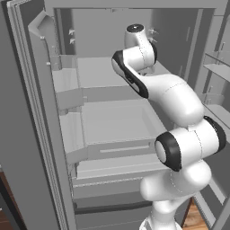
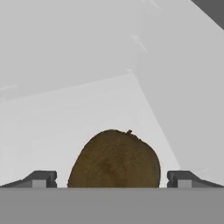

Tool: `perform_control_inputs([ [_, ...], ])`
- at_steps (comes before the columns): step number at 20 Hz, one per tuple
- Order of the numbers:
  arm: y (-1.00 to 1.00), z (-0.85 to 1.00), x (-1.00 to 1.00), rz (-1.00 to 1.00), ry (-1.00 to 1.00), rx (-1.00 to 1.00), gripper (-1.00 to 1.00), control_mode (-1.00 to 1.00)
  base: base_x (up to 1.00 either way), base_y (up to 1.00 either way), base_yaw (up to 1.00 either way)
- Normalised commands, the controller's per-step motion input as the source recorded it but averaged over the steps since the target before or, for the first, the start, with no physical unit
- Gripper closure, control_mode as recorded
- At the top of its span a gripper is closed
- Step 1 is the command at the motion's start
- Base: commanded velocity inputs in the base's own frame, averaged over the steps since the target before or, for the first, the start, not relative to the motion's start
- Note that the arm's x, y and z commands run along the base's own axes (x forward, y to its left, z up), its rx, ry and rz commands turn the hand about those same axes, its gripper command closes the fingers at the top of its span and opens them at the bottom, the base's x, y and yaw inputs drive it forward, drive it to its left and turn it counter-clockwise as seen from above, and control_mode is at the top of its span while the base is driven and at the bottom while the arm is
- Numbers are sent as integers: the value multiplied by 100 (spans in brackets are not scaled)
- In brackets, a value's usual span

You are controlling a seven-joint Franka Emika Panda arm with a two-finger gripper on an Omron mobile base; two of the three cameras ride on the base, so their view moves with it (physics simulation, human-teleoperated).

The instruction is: Pick the kiwi and tangerine from the fridge and place them inside the tupperware on the counter.

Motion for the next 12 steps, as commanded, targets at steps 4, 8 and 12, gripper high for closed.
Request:
perform_control_inputs([
  [4,-1,-13,17,0,0,0,100,-100,0,0,0],
  [8,0,-17,3,2,0,0,100,-100,0,0,0],
  [12,0,-18,-4,4,0,0,100,-100,0,0,0],
])
